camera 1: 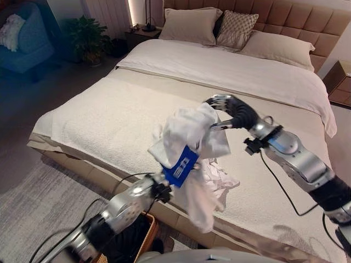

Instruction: Pick up clothes into the bucket

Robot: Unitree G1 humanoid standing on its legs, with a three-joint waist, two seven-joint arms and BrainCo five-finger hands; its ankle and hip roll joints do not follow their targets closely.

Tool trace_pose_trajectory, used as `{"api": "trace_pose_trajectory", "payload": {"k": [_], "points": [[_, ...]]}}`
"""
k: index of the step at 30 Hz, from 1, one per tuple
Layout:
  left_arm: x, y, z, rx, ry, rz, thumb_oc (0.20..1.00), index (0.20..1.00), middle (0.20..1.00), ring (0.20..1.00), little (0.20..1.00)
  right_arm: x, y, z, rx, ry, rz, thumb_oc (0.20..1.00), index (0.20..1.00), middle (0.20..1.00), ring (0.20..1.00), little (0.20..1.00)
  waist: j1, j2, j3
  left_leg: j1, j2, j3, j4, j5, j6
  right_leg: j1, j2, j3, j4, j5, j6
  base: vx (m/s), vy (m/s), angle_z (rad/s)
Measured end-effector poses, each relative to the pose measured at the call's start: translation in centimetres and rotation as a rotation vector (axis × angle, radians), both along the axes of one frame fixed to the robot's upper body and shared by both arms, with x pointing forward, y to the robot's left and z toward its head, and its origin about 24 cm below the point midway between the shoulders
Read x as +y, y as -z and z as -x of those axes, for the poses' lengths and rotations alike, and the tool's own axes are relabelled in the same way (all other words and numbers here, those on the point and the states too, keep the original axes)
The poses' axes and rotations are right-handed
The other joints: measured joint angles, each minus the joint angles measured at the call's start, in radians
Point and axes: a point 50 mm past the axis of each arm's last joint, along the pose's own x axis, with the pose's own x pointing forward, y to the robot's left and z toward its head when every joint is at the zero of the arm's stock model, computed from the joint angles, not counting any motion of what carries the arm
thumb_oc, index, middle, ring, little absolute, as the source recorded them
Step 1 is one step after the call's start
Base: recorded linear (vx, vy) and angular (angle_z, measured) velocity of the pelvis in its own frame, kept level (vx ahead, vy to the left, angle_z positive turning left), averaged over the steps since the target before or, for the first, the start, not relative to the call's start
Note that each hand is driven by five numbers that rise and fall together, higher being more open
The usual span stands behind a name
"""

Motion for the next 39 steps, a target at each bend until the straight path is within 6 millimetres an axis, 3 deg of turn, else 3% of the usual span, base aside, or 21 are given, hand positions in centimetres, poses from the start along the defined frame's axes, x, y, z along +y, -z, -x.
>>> {"api": "trace_pose_trajectory", "payload": {"k": [4, 7, 9, 11, 14, 18, 19, 25, 32, 39], "points": [[7.6, 3.8, 2.8, 0.079, -0.280, -0.211, 0.200, 0.200, 0.200, 0.200, 0.200, -3.7, 2.9, 1.1, 0.057, 0.194, -0.005, 1.000, 1.000, 1.000, 1.000, 1.000, 0.021, 0.002, 0.000, -0.001, -0.001, -0.007, -0.003, -0.004, 0.000, 0.001, -0.001, -0.007, 0.000, -0.007, 0.003, 0.00, -0.002, 0.04], [11.6, 6.4, 5.5, 0.181, -0.485, -0.331, 0.200, 0.200, 0.200, 0.200, 0.200, -5.5, 5.9, 2.6, 0.138, 0.309, -0.017, 1.000, 1.000, 1.000, 1.000, 1.000, 0.035, -0.005, 0.003, -0.005, -0.001, -0.019, -0.002, -0.006, 0.000, 0.003, -0.001, -0.017, -0.002, -0.014, 0.005, 0.00, -0.005, 0.11], [13.6, 8.0, 8.3, 0.265, -0.551, -0.455, 0.200, 0.200, 0.200, 0.200, 0.200, -6.4, 8.5, 3.7, 0.229, 0.375, -0.017, 1.000, 1.000, 1.000, 1.000, 1.000, 0.043, -0.010, 0.011, -0.006, -0.002, -0.022, 0.000, -0.006, -0.001, 0.004, -0.001, -0.023, 0.000, -0.017, 0.006, -0.03, -0.004, 0.10], [15.2, 9.3, 9.6, 0.310, -0.666, -0.534, 0.200, 0.200, 0.200, 0.200, 0.200, -7.2, 11.2, 4.4, 0.319, 0.457, -0.031, 1.000, 1.000, 1.000, 1.000, 1.000, 0.060, -0.015, 0.014, -0.009, -0.003, -0.026, 0.000, -0.003, -0.005, 0.004, -0.001, -0.026, -0.003, -0.018, 0.007, -0.03, 0.002, 0.09], [17.4, 9.4, 10.4, 0.292, -0.619, -0.816, 0.200, 0.200, 0.200, 0.200, 0.200, -8.0, 14.8, 5.8, 0.450, 0.540, -0.022, 1.000, 1.000, 1.000, 1.000, 1.000, 0.065, -0.023, 0.026, -0.025, -0.004, -0.047, 0.000, 0.000, -0.003, -0.002, -0.002, -0.046, -0.004, -0.021, 0.009, -0.05, 0.011, 0.21], [19.2, 10.1, 10.9, 0.321, -0.624, -1.009, 0.200, 0.200, 0.200, 0.200, 0.200, -9.0, 17.8, 7.4, 0.565, 0.629, 0.028, 1.000, 1.000, 1.000, 1.000, 1.000, 0.084, -0.019, 0.053, -0.037, -0.005, -0.046, 0.000, -0.004, 0.000, -0.016, -0.003, -0.047, -0.005, -0.021, 0.010, -0.12, 0.015, -0.01], [19.8, 10.3, 10.6, 0.319, -0.614, -1.076, 0.200, 0.200, 0.200, 0.200, 0.200, -9.4, 18.9, 7.7, 0.609, 0.673, 0.046, 1.000, 1.000, 1.000, 1.000, 1.000, 0.085, -0.021, 0.060, -0.057, -0.004, -0.047, 0.000, 0.004, -0.003, -0.034, -0.002, -0.047, -0.005, -0.019, 0.011, -0.09, 0.009, 0.02], [20.9, 10.0, 7.9, 0.280, -0.591, -1.223, 0.200, 0.200, 0.200, 0.200, 0.200, -11.0, 21.0, 7.4, 0.683, 0.816, 0.125, 1.000, 1.000, 1.000, 1.000, 1.000, 0.085, -0.034, 0.161, -0.118, -0.004, -0.048, 0.006, 0.031, -0.011, -0.093, -0.001, -0.048, 0.000, 0.007, 0.014, -0.13, 0.018, -0.01], [20.8, 8.5, 3.0, 0.192, -0.657, -1.258, 0.200, 0.200, 0.200, 0.200, 0.200, -10.1, 22.2, 6.0, 0.710, 0.885, 0.193, 1.000, 1.000, 1.000, 1.000, 1.000, 0.080, -0.076, 0.276, -0.225, -0.003, -0.049, 0.029, 0.044, -0.015, -0.188, 0.000, -0.049, 0.001, 0.031, 0.013, -0.07, 0.019, 0.00], [20.5, 7.1, 0.4, 0.114, -0.692, -1.285, 0.200, 0.200, 0.200, 0.200, 0.200, -8.6, 21.9, 4.5, 0.685, 0.871, 0.190, 1.000, 1.000, 1.000, 1.000, 1.000, 0.079, -0.096, 0.352, -0.258, -0.003, -0.049, 0.030, 0.045, -0.015, -0.220, 0.000, -0.050, 0.001, 0.039, 0.006, -0.02, 0.006, 0.00]]}}
